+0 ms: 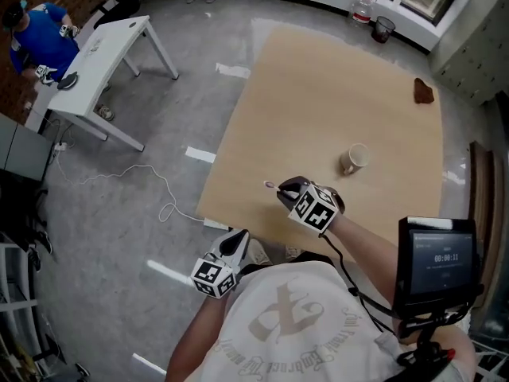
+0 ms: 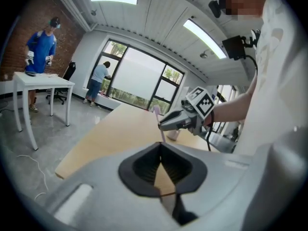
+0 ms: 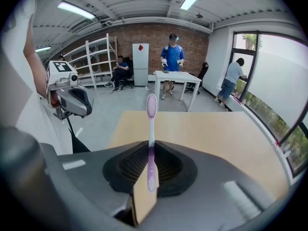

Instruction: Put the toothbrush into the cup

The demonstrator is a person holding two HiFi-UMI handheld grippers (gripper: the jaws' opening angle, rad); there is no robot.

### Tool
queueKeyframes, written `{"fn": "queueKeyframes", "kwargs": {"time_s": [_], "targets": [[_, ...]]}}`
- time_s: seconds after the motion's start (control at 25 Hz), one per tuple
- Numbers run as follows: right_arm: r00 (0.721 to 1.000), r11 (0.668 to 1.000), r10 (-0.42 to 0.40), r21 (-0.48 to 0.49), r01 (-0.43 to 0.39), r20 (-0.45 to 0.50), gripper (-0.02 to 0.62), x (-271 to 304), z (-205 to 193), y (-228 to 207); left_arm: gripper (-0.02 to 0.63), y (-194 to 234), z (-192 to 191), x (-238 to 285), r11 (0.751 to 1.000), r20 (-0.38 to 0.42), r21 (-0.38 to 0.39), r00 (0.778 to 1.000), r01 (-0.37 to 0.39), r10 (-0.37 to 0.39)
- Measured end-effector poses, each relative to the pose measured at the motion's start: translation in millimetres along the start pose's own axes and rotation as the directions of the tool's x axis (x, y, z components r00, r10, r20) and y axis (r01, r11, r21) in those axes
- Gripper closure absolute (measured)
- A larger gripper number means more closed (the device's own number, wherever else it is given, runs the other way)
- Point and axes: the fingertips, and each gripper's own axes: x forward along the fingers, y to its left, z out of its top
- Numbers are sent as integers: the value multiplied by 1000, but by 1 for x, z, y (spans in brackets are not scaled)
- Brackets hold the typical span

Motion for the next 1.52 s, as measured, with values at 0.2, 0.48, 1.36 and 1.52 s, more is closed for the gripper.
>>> {"fn": "queueKeyframes", "kwargs": {"time_s": [0.2,0.48,1.36,1.52], "targets": [[997,995,-65,83,62,29,548,-26,-24,-10,600,-16,-4,22,996,-57,26,995,86,-85],[981,962,-185,211,171,50,548,-75,-67,-31,600,-49,-2,59,975,-122,72,972,210,-200],[884,733,-418,652,192,210,548,-166,-159,-128,600,-104,6,117,944,-210,108,936,311,-284],[846,707,-462,686,171,265,548,-179,-163,-179,600,-97,0,128,957,-201,108,949,270,-245]]}}
